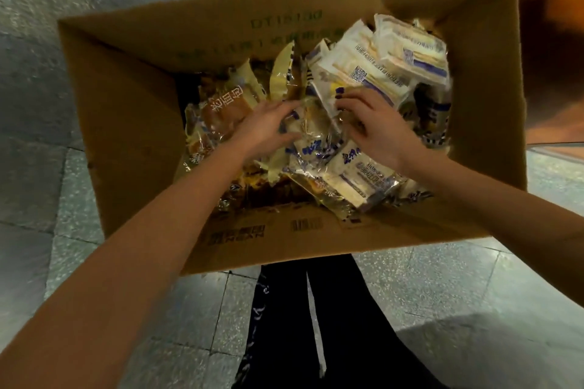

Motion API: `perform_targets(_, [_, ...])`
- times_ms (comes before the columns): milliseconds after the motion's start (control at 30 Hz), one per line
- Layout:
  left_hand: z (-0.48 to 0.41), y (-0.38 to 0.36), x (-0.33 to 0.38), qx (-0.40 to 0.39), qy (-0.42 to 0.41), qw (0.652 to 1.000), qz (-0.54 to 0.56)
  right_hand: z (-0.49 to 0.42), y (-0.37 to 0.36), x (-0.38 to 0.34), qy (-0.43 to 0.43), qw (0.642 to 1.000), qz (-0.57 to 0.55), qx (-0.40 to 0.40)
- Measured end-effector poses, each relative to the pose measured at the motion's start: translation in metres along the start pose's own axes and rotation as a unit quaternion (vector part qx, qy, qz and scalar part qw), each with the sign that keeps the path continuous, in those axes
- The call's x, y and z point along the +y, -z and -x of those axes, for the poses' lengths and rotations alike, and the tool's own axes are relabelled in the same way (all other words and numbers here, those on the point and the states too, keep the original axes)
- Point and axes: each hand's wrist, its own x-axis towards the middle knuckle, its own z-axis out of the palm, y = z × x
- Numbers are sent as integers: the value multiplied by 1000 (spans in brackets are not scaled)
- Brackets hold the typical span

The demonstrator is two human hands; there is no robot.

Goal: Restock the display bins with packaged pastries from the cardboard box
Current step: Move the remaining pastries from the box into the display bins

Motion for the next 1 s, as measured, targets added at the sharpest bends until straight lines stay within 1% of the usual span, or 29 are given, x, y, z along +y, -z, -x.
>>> perform_targets(133, [-12,-4,-3,-32,-3,999,-1,0,-5,2,-8,999,-30,30])
perform_targets(200, [-18,-5,-3,-52,16,998,13,-2,-7,2,-9,998,-38,45])
perform_targets(267, [-21,-6,-4,-65,40,990,114,-4,-12,1,1,997,-52,60])
perform_targets(333, [-19,-7,2,-85,35,970,225,-6,-17,-1,14,996,-60,67])
perform_targets(367, [-18,-9,6,-86,34,961,259,-8,-19,-1,14,996,-62,66])
perform_targets(500, [-12,-7,10,-47,44,945,320,-14,-17,-3,-1,996,-74,53])
perform_targets(600, [7,7,-18,-43,58,931,357,-17,-11,-10,-22,993,-112,30])
perform_targets(700, [35,21,-50,-20,80,919,385,-19,-10,-15,-18,993,-115,13])
perform_targets(767, [49,26,-64,-4,92,914,395,-22,-11,-23,-13,990,-142,-19])
perform_targets(833, [57,28,-72,7,91,910,404,-27,-16,-32,-8,986,-146,-78])
perform_targets(867, [60,27,-74,12,90,912,401,-31,-19,-36,-21,985,-125,-119])
perform_targets(933, [64,25,-77,23,88,914,395,-41,-26,-42,-45,977,-42,-205])
perform_targets(1000, [66,19,-82,20,99,909,405,-48,-33,-45,-39,964,16,-262])
